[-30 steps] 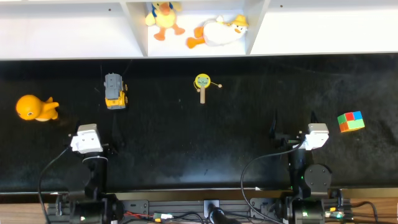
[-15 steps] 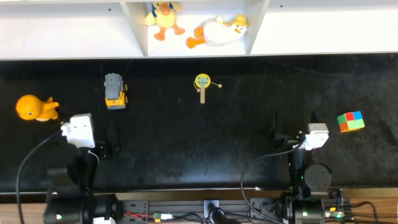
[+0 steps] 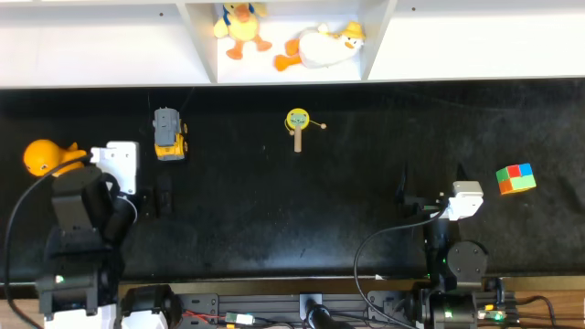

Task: Store Toys

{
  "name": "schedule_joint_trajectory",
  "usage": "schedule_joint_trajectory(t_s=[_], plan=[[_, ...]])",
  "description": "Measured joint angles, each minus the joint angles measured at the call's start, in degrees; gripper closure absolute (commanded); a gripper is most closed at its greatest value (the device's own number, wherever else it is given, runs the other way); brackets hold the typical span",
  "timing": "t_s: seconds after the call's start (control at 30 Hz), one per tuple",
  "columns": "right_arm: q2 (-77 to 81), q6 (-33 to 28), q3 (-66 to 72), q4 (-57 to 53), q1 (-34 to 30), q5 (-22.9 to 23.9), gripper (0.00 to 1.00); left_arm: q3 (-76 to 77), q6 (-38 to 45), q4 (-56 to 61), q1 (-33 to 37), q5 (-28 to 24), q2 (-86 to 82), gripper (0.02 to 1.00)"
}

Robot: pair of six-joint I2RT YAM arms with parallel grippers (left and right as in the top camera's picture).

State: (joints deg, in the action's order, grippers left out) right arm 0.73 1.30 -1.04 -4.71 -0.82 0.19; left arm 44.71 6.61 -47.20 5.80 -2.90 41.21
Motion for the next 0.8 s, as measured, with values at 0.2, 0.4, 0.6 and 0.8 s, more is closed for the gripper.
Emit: schedule_joint_trajectory(t_s=[0.2, 0.4, 0.6, 0.8], plan=[[0.0, -0.02, 0.0, -0.04, 0.0, 0.0, 0.005, 1.18, 2.95, 0.0, 10.69, -8.15, 2.19, 0.025], [0.0, -0.02, 0.0, 0.0, 0.0, 0.02, 0.005, 1.42, 8.79, 0.0, 24.52, -19.85, 5.92, 0.025], [0.0, -0.02, 0.0, -0.02, 0.0, 0.0, 0.005, 1.42, 16.0, 0.0, 31.45, -30.03, 9.51, 0.025], [0.0, -0.02, 0.0, -0.02, 0.0, 0.02, 0.007, 1.42, 21.07, 0.0, 34.88, -34.86, 13.27, 0.025]])
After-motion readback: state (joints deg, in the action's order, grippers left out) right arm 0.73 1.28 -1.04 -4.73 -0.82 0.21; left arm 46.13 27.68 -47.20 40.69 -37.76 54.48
